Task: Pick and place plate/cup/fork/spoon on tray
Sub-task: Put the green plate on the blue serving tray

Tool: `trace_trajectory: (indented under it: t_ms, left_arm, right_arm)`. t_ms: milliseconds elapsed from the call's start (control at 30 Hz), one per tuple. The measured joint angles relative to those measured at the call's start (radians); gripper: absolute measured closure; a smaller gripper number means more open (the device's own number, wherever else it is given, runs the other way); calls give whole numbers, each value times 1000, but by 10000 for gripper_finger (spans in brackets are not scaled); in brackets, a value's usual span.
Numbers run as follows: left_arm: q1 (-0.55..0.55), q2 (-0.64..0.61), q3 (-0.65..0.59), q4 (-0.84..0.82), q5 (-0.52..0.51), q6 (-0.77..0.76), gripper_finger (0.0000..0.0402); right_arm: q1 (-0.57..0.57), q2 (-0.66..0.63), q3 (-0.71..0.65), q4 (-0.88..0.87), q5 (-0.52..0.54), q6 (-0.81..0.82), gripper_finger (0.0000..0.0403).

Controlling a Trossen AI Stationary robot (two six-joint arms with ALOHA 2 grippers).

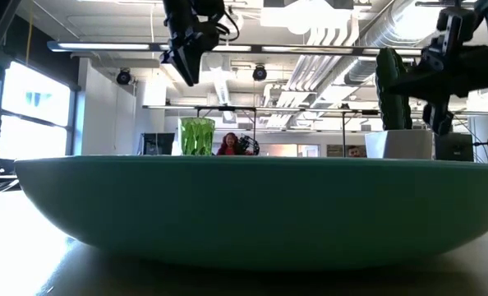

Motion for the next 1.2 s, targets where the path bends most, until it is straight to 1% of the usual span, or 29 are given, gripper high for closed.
trace_trajectory:
  t_ms: [200,300,433,533,767,867,1033,1200]
  left_arm:
    - [-62,-11,-1,-70,-1,-35,302]
    - [-107,-22,-1,-68,-2,-48,302]
    - [-166,-46,-1,-68,-2,-80,302]
    - [-205,-82,-23,-58,-2,-111,302]
    - [-288,-211,-171,-42,-3,-229,302]
    - [-322,-276,-243,11,-8,-266,302]
    - [-374,-378,-338,120,-11,-315,302]
    - [-434,-437,-369,169,-38,-336,302]
  right_arm:
    - [0,10,94,5,-8,-111,402]
    - [0,35,159,6,-10,-189,402]
    - [0,106,258,-74,-10,-233,402]
    - [0,181,342,-180,-17,-225,402]
    - [3,397,547,-396,-83,-144,402]
    - [17,487,626,-434,-111,-121,402]
    - [52,628,732,-490,-123,-58,402]
    - [101,763,820,-536,-167,-30,402]
